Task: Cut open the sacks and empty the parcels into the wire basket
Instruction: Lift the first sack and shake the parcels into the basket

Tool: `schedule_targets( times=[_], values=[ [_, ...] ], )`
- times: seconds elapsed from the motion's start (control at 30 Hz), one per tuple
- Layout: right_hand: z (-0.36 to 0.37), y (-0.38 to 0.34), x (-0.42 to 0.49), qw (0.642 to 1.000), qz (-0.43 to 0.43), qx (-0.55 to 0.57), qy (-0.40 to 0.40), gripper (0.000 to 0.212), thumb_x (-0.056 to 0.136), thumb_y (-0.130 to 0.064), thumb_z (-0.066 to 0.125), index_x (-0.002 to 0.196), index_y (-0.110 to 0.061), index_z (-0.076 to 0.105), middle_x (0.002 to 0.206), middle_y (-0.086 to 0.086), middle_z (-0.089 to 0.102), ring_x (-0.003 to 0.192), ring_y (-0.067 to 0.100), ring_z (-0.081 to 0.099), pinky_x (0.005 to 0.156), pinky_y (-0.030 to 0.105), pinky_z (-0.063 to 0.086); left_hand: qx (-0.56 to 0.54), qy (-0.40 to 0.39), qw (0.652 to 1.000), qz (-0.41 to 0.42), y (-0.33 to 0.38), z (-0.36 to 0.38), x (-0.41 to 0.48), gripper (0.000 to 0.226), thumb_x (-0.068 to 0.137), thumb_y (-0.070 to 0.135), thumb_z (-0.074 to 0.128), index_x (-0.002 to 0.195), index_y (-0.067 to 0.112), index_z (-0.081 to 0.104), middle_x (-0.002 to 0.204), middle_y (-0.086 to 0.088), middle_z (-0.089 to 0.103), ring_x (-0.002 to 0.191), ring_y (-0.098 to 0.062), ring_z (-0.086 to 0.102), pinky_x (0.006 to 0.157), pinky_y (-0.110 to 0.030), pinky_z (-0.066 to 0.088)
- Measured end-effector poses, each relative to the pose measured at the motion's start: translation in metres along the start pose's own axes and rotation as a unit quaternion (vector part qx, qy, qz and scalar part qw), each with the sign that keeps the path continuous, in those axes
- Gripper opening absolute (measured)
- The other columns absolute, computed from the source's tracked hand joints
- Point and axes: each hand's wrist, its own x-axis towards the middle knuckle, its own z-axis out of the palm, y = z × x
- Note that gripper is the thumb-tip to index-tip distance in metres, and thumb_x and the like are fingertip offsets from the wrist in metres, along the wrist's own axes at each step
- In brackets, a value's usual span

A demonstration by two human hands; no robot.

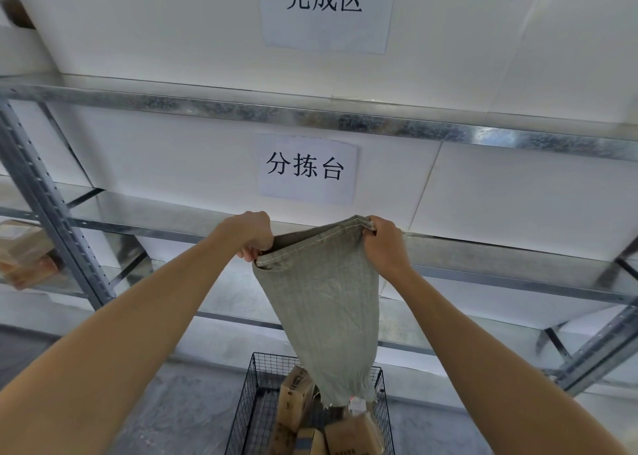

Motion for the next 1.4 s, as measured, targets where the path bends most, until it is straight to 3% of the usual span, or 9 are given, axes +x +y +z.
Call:
schedule_targets(
  times=[0.2, 0.4, 0.63, 0.83, 0.93, 1.07, 1.2, 1.3, 1.4],
  values=[
    [-0.006, 0.010, 0.005, 1.000, 0.000, -0.018, -0.013, 0.031, 0.090, 0.006, 0.036, 0.067, -0.010, 0.048, 0.060, 0.002, 0.046, 0.053, 0.012, 0.038, 0.049, 0.026, 0.028, -0.213, -0.135, 0.967, 0.028, -0.016, -0.012, 0.001, 0.017, 0.083, 0.005, 0.046, 0.070, 0.009, 0.055, 0.067, -0.004, 0.052, 0.055, -0.014, 0.046, 0.051, -0.021, 0.040],
    [-0.009, 0.014, 0.005, 1.000, 0.009, -0.023, -0.019, 0.038, 0.090, 0.006, 0.035, 0.060, -0.016, 0.040, 0.058, 0.000, 0.043, 0.053, 0.011, 0.036, 0.048, 0.022, 0.025, -0.440, -0.256, 0.858, 0.072, -0.032, -0.012, 0.003, 0.013, 0.062, 0.010, 0.050, 0.053, 0.017, 0.044, 0.056, 0.002, 0.033, 0.048, -0.009, 0.028, 0.046, -0.017, 0.025],
    [-0.001, 0.009, 0.004, 1.000, 0.021, 0.000, -0.016, 0.026, 0.086, 0.010, 0.033, 0.071, -0.005, 0.048, 0.060, 0.001, 0.044, 0.055, 0.012, 0.037, 0.048, 0.023, 0.026, -0.202, -0.092, 0.975, -0.004, -0.023, 0.000, 0.007, 0.025, 0.088, 0.019, 0.044, 0.063, 0.014, 0.040, 0.051, 0.001, 0.035, 0.042, -0.011, 0.024, 0.045, -0.017, 0.022],
    [-0.002, 0.010, 0.008, 0.999, 0.044, 0.032, -0.004, 0.025, 0.084, 0.009, 0.032, 0.076, 0.000, 0.054, 0.060, 0.005, 0.044, 0.056, 0.015, 0.038, 0.050, 0.028, 0.027, -0.131, -0.177, 0.976, -0.009, -0.019, 0.016, 0.003, 0.013, 0.090, 0.015, 0.054, 0.088, 0.006, 0.063, 0.065, -0.003, 0.061, 0.051, -0.012, 0.050, 0.053, -0.020, 0.045],
    [-0.010, 0.014, 0.009, 0.999, 0.046, 0.026, 0.000, 0.024, 0.085, 0.009, 0.033, 0.074, -0.002, 0.052, 0.060, 0.005, 0.044, 0.056, 0.016, 0.038, 0.050, 0.028, 0.026, -0.125, -0.144, 0.981, -0.019, -0.022, 0.017, 0.007, 0.018, 0.090, 0.009, 0.050, 0.101, 0.003, 0.064, 0.062, -0.002, 0.058, 0.048, -0.011, 0.048, 0.049, -0.018, 0.042],
    [-0.018, 0.020, 0.013, 0.999, 0.045, -0.014, -0.015, 0.034, 0.085, 0.009, 0.035, 0.059, -0.012, 0.040, 0.057, 0.002, 0.039, 0.052, 0.014, 0.033, 0.048, 0.026, 0.023, -0.117, -0.139, 0.983, -0.029, -0.025, -0.002, 0.007, 0.011, 0.090, 0.013, 0.050, 0.089, 0.010, 0.061, 0.061, 0.001, 0.054, 0.046, -0.010, 0.043, 0.044, -0.017, 0.033],
    [-0.019, 0.019, 0.017, 0.997, 0.069, -0.015, -0.007, 0.034, 0.085, 0.009, 0.035, 0.058, -0.012, 0.039, 0.057, 0.003, 0.038, 0.053, 0.014, 0.032, 0.047, 0.026, 0.023, -0.157, -0.140, 0.978, 0.009, -0.021, -0.017, 0.004, 0.021, 0.093, 0.010, 0.048, 0.108, 0.010, 0.062, 0.089, 0.000, 0.063, 0.067, -0.010, 0.057, 0.056, -0.020, 0.048],
    [-0.023, 0.022, 0.021, 0.992, 0.113, 0.051, 0.009, 0.029, 0.084, 0.007, 0.035, 0.065, -0.006, 0.052, 0.062, 0.006, 0.040, 0.058, 0.016, 0.033, 0.053, 0.028, 0.025, -0.328, -0.155, 0.925, 0.111, -0.032, -0.014, 0.005, 0.031, 0.091, 0.032, 0.058, 0.120, 0.020, 0.061, 0.120, 0.002, 0.064, 0.108, -0.011, 0.062, 0.091, -0.032, 0.050],
    [-0.030, 0.027, 0.027, 0.968, 0.187, 0.165, 0.028, 0.028, 0.084, 0.006, 0.036, 0.090, 0.005, 0.063, 0.074, 0.008, 0.047, 0.071, 0.021, 0.040, 0.066, 0.031, 0.034, -0.464, -0.231, 0.839, 0.164, -0.048, -0.003, 0.004, 0.073, 0.069, 0.063, 0.068, 0.132, 0.027, 0.053, 0.130, 0.005, 0.061, 0.122, -0.012, 0.055, 0.102, -0.039, 0.039]
  ],
)
